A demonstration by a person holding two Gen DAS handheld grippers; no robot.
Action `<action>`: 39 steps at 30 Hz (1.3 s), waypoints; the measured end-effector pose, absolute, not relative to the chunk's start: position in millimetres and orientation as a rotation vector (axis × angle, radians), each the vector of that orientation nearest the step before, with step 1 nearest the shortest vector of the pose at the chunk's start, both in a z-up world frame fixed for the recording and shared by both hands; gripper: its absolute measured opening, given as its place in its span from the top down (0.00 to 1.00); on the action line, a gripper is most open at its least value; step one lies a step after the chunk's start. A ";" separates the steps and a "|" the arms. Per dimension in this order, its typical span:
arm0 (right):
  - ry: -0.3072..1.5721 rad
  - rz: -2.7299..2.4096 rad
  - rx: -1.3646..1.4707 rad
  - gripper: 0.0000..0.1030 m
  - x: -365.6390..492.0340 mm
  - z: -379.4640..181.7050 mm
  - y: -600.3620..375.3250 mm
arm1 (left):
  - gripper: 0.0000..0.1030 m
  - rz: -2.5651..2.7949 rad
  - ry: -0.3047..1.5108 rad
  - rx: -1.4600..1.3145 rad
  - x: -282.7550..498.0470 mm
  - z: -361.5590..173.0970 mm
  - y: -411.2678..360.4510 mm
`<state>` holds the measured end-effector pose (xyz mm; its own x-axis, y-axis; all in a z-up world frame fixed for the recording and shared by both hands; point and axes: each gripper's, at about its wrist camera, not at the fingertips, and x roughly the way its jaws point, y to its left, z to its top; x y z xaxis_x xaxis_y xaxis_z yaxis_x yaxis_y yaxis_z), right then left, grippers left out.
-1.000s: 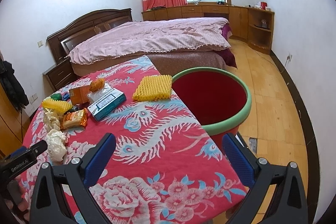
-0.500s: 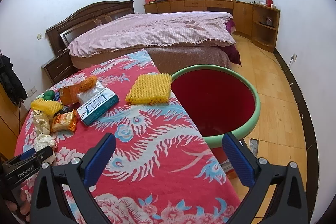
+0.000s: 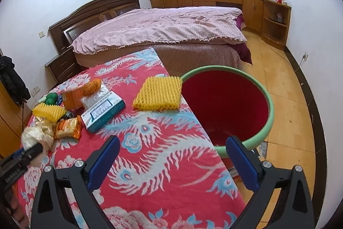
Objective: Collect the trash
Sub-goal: 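Grasp the crumpled white paper with the left tool while the right tool grasps the yellow foam net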
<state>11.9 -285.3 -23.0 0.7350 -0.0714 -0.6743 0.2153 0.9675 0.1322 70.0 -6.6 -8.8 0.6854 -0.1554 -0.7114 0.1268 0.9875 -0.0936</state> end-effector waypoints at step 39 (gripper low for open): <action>0.836 -0.152 0.208 0.78 126.3 -56.8 -284.2 | 0.54 -0.199 0.748 -0.073 120.2 1.2 4.6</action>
